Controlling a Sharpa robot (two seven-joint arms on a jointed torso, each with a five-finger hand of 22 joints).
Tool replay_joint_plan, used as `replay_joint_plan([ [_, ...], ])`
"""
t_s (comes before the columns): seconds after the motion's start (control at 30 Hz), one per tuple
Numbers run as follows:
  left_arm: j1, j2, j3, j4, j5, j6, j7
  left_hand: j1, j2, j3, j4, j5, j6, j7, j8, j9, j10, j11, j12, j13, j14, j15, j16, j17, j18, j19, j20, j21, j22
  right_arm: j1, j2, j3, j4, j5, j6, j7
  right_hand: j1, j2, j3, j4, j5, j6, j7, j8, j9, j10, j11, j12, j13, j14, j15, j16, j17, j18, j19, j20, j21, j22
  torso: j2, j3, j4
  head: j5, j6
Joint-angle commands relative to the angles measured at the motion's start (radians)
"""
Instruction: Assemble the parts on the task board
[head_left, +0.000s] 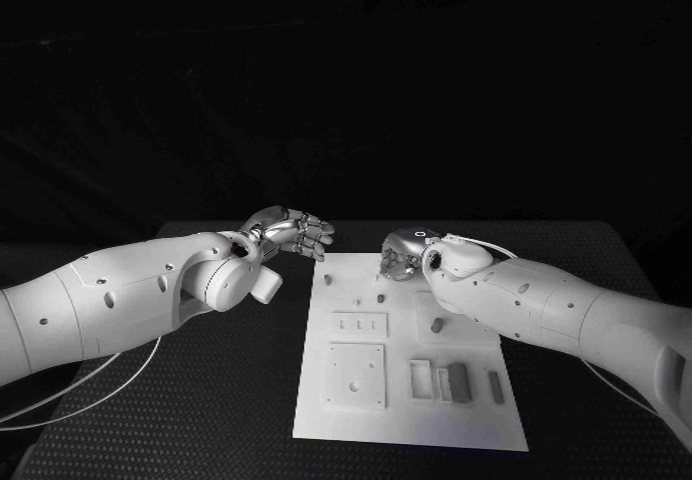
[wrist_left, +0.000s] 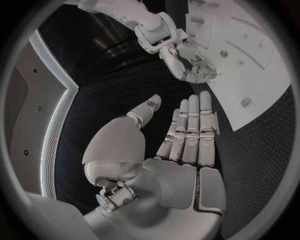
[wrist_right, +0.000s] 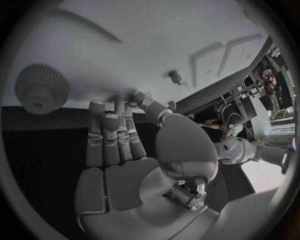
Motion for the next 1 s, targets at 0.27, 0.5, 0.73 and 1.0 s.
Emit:
replay_joint_plan([
  [0.27,0.002,-0.001,0.001,0.004,-0.002,0.014,0.003,0.001,-0.008,0.000,0.005,-0.002,-0.009,0.033,-0.006,0.000,0.000,0.004,-0.006,0.002,0.005,0.003,-0.006,0.002,0.014,-0.007,-0.001,-0.006,0.001,-0.001,-0.015,0.000,0.017,0.005,-0.067,-0.014,-0.010,0.022,0.002,0.009,0.007,0.018,-0.005,0.011,0.034,0.015,-0.010,0.008,0.029,0.013,-0.012,0.008,0.004,0.041,0.018,-0.005,0.012,0.020,-0.001,0.0004,-0.0011,0.001,0.001],
  [0.5,0.002,-0.003,0.001,0.005,-0.002,0.015,0.003,0.001,-0.008,0.000,0.005,-0.002,-0.009,0.033,-0.007,0.000,0.000,0.004,-0.007,0.002,0.005,0.003,-0.007,0.003,0.014,-0.007,-0.001,-0.006,0.002,0.001,-0.024,0.001,0.017,0.006,-0.083,-0.026,-0.012,0.032,0.005,0.010,0.007,0.019,-0.005,0.011,0.037,0.017,-0.012,0.006,0.033,0.015,-0.013,0.008,0.004,0.041,0.019,-0.006,0.012,0.020,-0.001,0.0003,-0.0010,0.002,0.001],
  [0.73,0.002,-0.002,0.001,0.005,-0.002,0.016,0.003,0.001,-0.008,0.000,0.005,-0.002,-0.009,0.033,-0.007,0.000,0.000,0.004,-0.007,0.002,0.005,0.003,-0.008,0.004,0.014,-0.007,-0.001,-0.006,0.002,0.001,-0.018,0.001,0.016,0.013,-0.074,-0.021,-0.013,0.030,0.005,0.007,0.007,0.018,-0.005,0.010,0.039,0.016,-0.012,0.004,0.035,0.015,-0.013,0.007,0.004,0.041,0.018,-0.007,0.012,0.020,0.000,0.0009,0.0009,0.001,0.002],
  [1.0,0.002,-0.001,0.001,0.005,-0.002,0.016,0.003,0.001,-0.008,-0.001,0.005,-0.002,-0.010,0.033,-0.007,0.000,0.000,0.004,-0.008,0.003,0.005,0.003,-0.009,0.005,0.014,-0.007,-0.001,-0.006,0.002,0.001,-0.010,0.001,0.015,0.014,-0.066,-0.021,-0.015,0.029,0.005,0.007,0.007,0.017,-0.005,0.010,0.040,0.015,-0.012,0.003,0.036,0.014,-0.013,0.006,0.004,0.041,0.017,-0.007,0.012,0.020,0.000,-0.0003,0.0012,0.000,0.002],
])
